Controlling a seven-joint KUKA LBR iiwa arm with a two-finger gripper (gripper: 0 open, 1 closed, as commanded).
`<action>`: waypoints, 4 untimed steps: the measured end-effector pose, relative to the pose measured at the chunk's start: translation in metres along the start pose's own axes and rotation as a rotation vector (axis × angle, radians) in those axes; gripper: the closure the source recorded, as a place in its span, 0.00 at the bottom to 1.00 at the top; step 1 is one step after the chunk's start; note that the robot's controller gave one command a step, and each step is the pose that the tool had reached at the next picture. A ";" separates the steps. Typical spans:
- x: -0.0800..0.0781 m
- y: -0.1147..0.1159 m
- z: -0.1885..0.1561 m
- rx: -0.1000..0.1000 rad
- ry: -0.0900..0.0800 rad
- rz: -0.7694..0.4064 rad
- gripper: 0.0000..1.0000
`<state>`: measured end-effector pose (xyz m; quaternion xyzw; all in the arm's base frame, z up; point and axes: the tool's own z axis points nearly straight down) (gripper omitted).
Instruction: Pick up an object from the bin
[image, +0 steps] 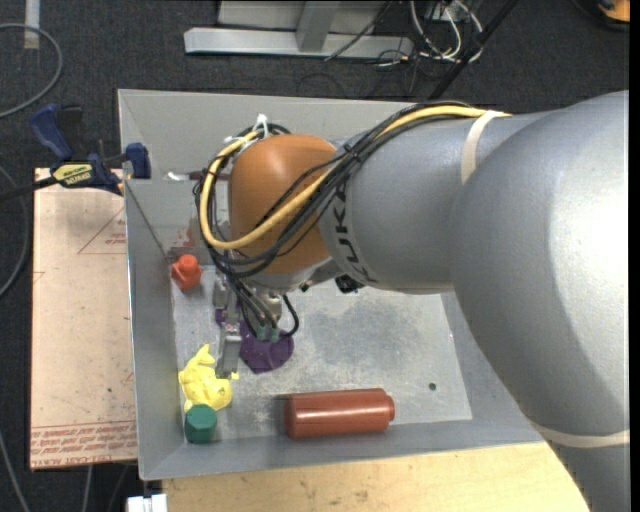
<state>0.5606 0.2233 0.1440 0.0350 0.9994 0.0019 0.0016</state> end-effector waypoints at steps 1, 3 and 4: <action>-0.001 -0.014 0.048 0.002 0.002 -0.066 0.00; -0.009 -0.075 0.072 -0.001 0.000 -0.216 0.00; -0.038 -0.116 0.065 -0.002 0.001 -0.245 0.00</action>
Offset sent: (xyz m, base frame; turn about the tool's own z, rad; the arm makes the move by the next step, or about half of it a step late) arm -0.0110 -0.0621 -0.0702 -0.2661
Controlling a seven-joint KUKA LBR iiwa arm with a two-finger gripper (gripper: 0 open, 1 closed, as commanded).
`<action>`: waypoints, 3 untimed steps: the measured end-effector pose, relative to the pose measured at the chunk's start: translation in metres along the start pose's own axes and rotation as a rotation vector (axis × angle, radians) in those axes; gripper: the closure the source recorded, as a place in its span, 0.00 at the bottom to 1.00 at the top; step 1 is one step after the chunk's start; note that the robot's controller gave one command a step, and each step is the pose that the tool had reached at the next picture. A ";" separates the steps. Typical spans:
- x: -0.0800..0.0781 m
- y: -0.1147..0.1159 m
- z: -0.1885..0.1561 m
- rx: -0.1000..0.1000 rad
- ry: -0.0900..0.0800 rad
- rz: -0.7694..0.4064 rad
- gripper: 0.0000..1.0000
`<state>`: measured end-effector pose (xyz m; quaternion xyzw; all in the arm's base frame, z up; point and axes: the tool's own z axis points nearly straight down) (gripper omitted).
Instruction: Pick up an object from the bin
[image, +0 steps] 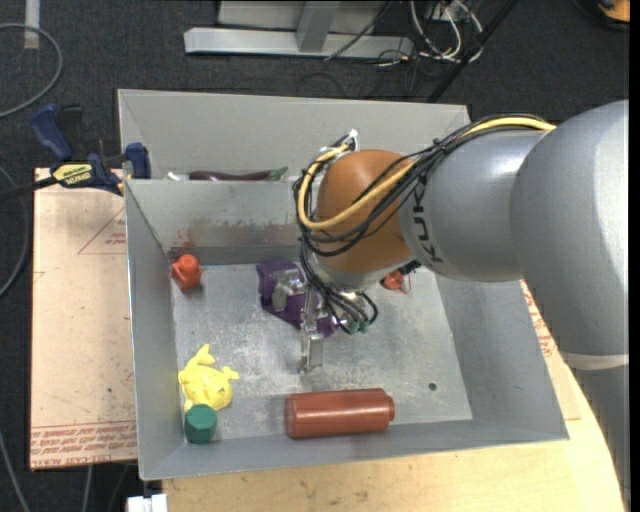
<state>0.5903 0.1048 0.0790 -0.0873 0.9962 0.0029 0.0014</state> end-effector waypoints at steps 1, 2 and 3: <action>-0.014 -0.028 0.005 0.004 -0.004 0.003 0.00; -0.036 -0.027 0.008 -0.002 -0.004 0.068 1.00; -0.036 -0.027 0.008 -0.002 -0.004 0.068 1.00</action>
Offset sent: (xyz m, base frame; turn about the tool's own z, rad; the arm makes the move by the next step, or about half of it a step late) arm 0.0392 -0.0210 -0.0084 0.0655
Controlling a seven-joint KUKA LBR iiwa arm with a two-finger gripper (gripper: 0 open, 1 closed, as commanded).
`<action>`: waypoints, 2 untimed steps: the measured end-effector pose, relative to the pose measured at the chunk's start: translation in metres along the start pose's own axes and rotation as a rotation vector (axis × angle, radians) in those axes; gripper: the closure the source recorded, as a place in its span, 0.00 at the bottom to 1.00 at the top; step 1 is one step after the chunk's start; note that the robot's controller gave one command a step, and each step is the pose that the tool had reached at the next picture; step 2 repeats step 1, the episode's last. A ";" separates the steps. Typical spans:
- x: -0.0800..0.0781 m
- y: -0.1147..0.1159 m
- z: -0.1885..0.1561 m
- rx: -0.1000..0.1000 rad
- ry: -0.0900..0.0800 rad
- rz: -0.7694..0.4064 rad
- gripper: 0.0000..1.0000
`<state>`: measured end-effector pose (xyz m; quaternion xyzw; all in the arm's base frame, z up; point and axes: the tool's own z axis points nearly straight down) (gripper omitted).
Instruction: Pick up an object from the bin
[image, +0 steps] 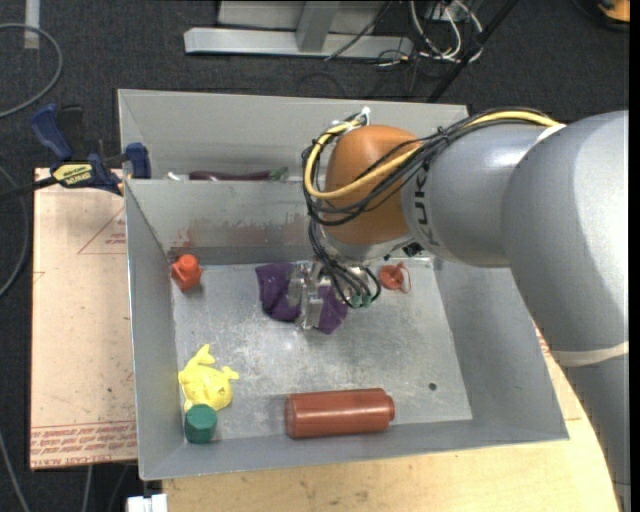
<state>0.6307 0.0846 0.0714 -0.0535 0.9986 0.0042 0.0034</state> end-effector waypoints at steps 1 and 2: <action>-0.005 0.003 -0.161 -0.001 -0.008 -0.029 1.00; -0.005 0.003 -0.161 -0.001 -0.008 -0.029 1.00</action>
Offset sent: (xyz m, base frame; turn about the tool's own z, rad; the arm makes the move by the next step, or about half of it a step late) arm 0.0000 0.0000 0.0000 0.0000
